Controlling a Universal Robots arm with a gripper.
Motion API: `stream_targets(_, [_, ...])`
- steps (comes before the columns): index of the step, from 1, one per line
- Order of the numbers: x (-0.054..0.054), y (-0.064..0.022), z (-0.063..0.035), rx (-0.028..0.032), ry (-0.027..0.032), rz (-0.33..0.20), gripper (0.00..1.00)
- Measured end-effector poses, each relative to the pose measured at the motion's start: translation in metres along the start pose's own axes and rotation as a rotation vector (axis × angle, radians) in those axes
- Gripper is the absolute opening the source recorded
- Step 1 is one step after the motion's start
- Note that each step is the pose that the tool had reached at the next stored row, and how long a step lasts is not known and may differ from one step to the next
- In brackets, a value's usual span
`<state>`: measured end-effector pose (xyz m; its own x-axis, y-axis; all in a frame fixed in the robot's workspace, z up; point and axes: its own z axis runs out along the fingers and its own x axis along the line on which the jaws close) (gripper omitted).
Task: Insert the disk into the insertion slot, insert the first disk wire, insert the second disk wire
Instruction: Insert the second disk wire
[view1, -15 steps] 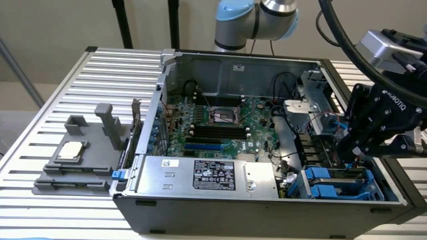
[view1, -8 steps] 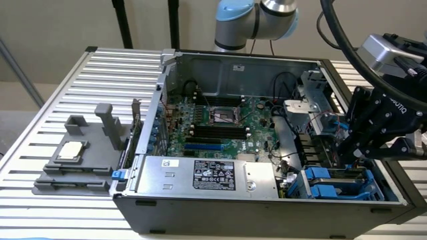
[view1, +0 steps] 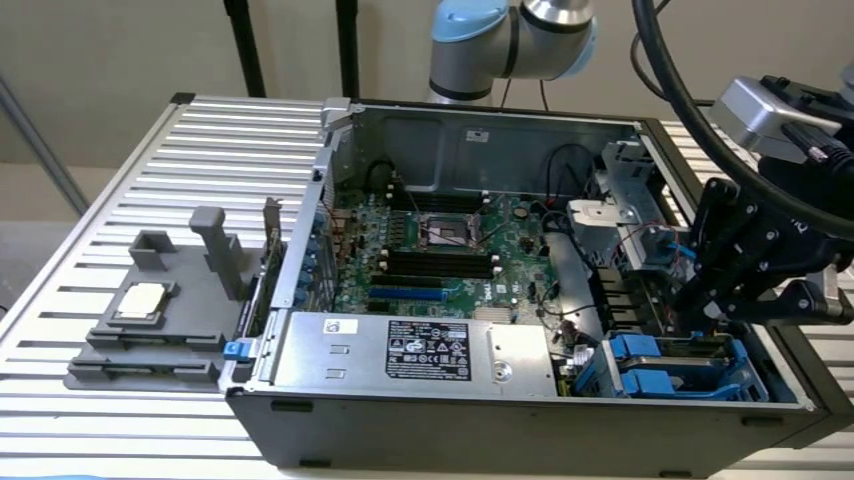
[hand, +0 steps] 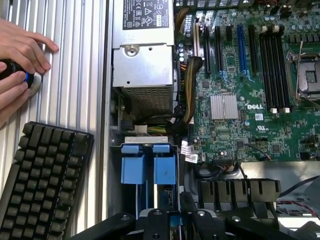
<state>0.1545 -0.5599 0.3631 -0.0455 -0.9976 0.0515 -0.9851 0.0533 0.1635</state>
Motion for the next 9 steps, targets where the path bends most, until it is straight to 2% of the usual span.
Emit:
stream_targets(1, [0.0000, 0.0000, 0.0001, 0.0045, -0.0002, -0.002, 0.25])
stream_targets(2, [-0.0001, 0.0000, 0.0000, 0.0122, -0.0001, -0.004, 0.25])
stream_targets(5, [0.0000, 0.0001, 0.0000, 0.0427, -0.0007, -0.008, 0.25])
stream_targets(6, [0.0000, 0.0001, 0.0002, 0.0512, -0.0009, -0.008, 0.25])
stream_targets(7, [0.0000, 0.0001, 0.0006, 0.0568, -0.0011, -0.009, 0.25])
stream_targets(9, [0.0000, 0.0005, 0.0011, 0.0642, -0.0010, -0.011, 0.23])
